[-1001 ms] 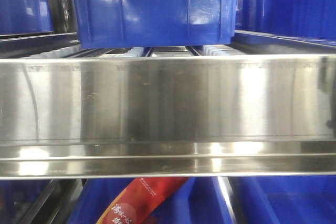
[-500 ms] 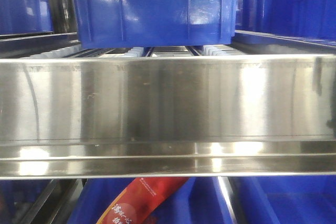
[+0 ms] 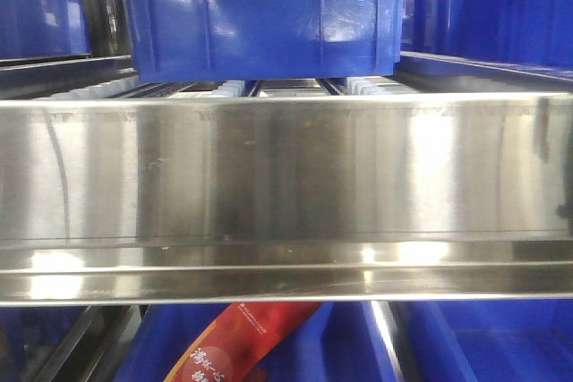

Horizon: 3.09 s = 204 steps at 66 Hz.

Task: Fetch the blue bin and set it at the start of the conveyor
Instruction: 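Lift the bin with both grippers and pull it off the shelf, then hold the bin in both grippers while driving to the red conveyor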

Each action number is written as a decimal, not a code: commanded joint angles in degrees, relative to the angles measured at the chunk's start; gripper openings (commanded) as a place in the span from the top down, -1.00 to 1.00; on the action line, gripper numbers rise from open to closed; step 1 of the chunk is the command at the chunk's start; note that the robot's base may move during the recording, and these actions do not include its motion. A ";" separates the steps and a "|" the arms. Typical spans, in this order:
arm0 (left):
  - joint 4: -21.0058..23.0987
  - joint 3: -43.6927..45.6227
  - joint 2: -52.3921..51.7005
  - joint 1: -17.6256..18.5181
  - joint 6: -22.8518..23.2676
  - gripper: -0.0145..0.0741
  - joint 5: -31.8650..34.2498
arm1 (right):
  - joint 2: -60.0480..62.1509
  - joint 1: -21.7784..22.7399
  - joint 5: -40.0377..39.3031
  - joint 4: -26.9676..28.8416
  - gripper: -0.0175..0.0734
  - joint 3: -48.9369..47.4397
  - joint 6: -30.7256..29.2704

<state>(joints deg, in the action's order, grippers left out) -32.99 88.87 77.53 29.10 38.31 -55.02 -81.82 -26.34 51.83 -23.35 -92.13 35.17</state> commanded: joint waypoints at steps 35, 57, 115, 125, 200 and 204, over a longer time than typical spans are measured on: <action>-3.75 0.39 -0.43 0.19 -0.05 0.92 0.46 | 0.73 0.48 -6.05 -2.99 0.95 -0.59 -0.19; -3.73 0.39 -0.43 0.19 -0.05 0.92 0.57 | 0.73 0.48 -12.58 -2.99 0.95 -0.59 -0.19; -3.73 0.39 -0.43 0.19 -0.05 0.92 0.85 | 0.73 0.48 -27.97 -2.99 0.95 -0.59 -0.19; -3.73 0.39 -0.43 0.19 -0.05 0.92 0.85 | 0.73 0.48 -26.67 -2.99 0.95 -0.59 -0.19; -3.73 0.39 -0.43 0.19 -0.05 0.92 0.85 | 0.84 0.48 -13.49 2.13 0.95 -0.59 -0.19; -3.73 0.39 -0.43 0.19 -0.05 0.92 0.85 | 0.84 0.48 -11.90 1.60 0.95 -0.59 -0.19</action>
<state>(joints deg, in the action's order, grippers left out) -35.47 88.97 77.16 29.10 38.85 -55.93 -81.90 -25.56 41.14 -21.21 -92.13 35.17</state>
